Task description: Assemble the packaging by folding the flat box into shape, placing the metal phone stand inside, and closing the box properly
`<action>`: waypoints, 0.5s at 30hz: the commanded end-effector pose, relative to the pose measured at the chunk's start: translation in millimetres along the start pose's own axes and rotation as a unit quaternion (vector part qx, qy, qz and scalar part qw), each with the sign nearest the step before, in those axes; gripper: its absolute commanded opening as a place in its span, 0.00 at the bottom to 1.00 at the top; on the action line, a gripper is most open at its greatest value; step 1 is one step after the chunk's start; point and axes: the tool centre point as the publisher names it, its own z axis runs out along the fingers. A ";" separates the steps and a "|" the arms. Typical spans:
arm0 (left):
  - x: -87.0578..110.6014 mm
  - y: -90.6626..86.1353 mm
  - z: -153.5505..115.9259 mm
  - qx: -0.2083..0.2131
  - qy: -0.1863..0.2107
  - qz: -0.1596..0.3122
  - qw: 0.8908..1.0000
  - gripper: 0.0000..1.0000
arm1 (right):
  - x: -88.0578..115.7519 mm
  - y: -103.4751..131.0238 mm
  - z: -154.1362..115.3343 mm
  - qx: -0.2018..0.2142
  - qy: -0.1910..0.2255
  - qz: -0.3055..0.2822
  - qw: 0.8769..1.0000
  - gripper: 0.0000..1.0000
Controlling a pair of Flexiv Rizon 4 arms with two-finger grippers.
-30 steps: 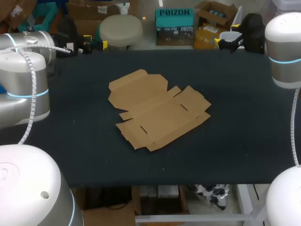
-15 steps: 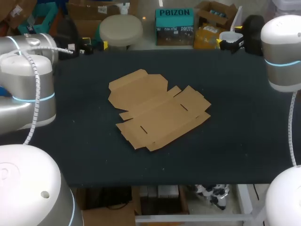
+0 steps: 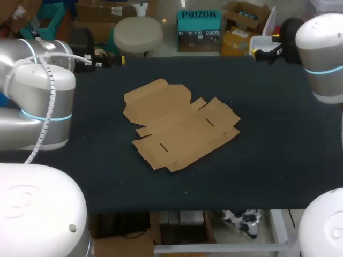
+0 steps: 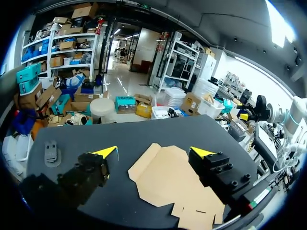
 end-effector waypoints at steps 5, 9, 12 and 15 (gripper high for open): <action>-2.5 20.0 -20.7 -0.141 0.018 -0.037 0.989 1.00 | -2.4 -15.4 -19.1 0.171 0.009 0.012 0.985 1.00; -3.6 24.3 -22.9 -0.148 0.012 -0.038 0.988 1.00 | -2.7 -24.0 -23.6 0.199 0.001 0.005 0.980 1.00; -3.6 24.3 -22.9 -0.148 0.012 -0.038 0.988 1.00 | -2.7 -24.0 -23.6 0.199 0.001 0.005 0.980 1.00; -3.6 24.3 -22.9 -0.148 0.012 -0.038 0.988 1.00 | -2.7 -24.0 -23.6 0.199 0.001 0.005 0.980 1.00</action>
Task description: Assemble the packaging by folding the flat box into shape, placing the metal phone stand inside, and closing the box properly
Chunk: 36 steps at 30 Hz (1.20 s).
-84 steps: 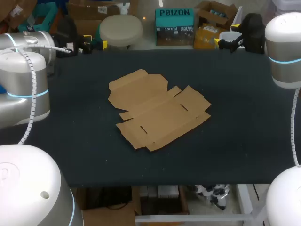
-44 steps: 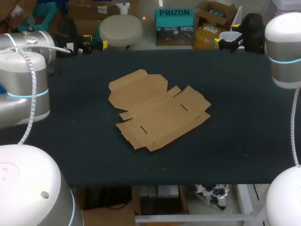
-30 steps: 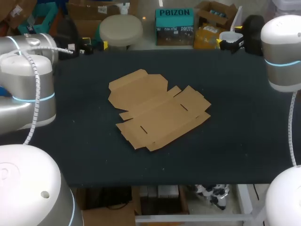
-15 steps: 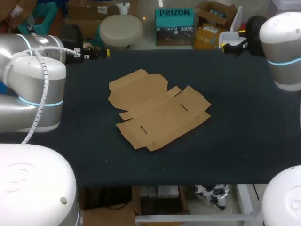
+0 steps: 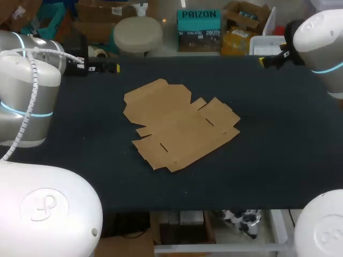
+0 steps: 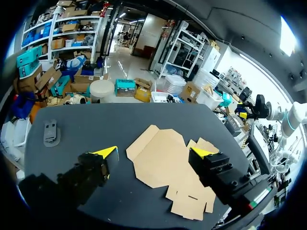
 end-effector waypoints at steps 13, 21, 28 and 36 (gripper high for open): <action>8.3 3.6 0.2 -0.105 -0.059 -0.030 0.992 1.00 | 2.1 2.2 0.4 0.134 0.005 0.024 0.991 1.00; 18.3 23.6 -7.8 -0.141 -0.106 -0.114 0.978 1.00 | 0.7 -9.9 1.6 0.190 0.039 0.064 0.979 1.00; 30.8 47.0 -12.4 -0.185 -0.120 -0.144 0.965 1.00 | 17.6 -21.0 -7.0 0.230 0.060 0.068 0.969 1.00; 33.9 81.7 -14.9 -0.224 -0.131 -0.170 0.951 1.00 | 36.7 -44.0 -11.5 0.299 0.057 0.091 0.948 1.00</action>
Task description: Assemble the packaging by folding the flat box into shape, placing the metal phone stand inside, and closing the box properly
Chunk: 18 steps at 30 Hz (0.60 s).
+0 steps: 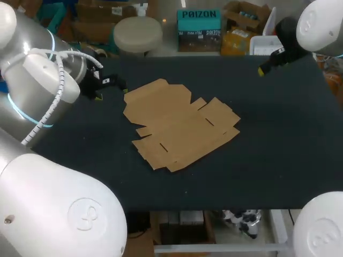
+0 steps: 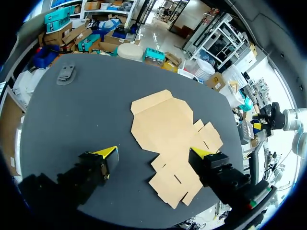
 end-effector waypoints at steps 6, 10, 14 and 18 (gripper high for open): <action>-9.1 19.8 -3.5 -0.128 -0.056 -0.023 0.990 1.00 | 3.9 -27.6 8.2 0.126 -0.021 0.026 0.991 1.00; -9.1 19.8 -3.5 -0.128 -0.056 -0.023 0.990 1.00 | 3.9 -27.6 8.2 0.126 -0.021 0.026 0.991 1.00; -9.1 19.8 -3.5 -0.128 -0.056 -0.023 0.990 1.00 | 3.9 -27.6 8.2 0.126 -0.021 0.026 0.991 1.00; -4.6 19.8 10.9 -0.139 -0.075 -0.063 0.985 1.00 | 13.7 -24.8 11.9 0.131 0.003 0.033 0.991 1.00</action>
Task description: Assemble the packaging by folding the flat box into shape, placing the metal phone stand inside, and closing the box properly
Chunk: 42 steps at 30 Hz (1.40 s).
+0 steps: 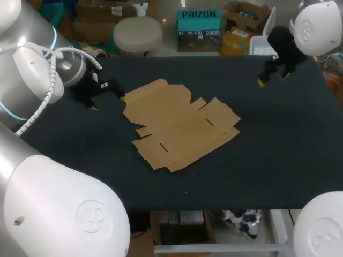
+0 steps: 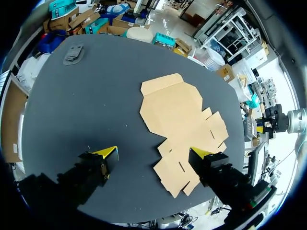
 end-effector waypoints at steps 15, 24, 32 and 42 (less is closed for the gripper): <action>11.7 15.7 36.9 -0.116 -0.059 -0.063 0.990 1.00 | 36.8 10.9 17.2 0.078 0.102 0.013 0.992 1.00; 6.9 23.7 43.3 -0.134 -0.057 -0.065 0.987 1.00 | 55.5 4.0 45.4 0.144 0.130 0.002 0.981 1.00; 0.8 31.2 44.3 -0.145 -0.038 -0.069 0.986 1.00 | 60.4 2.3 70.2 0.168 0.162 -0.001 0.972 1.00; -2.9 40.4 42.8 -0.116 -0.017 -0.083 0.990 1.00 | 63.2 8.8 90.3 0.168 0.186 -0.006 0.968 0.95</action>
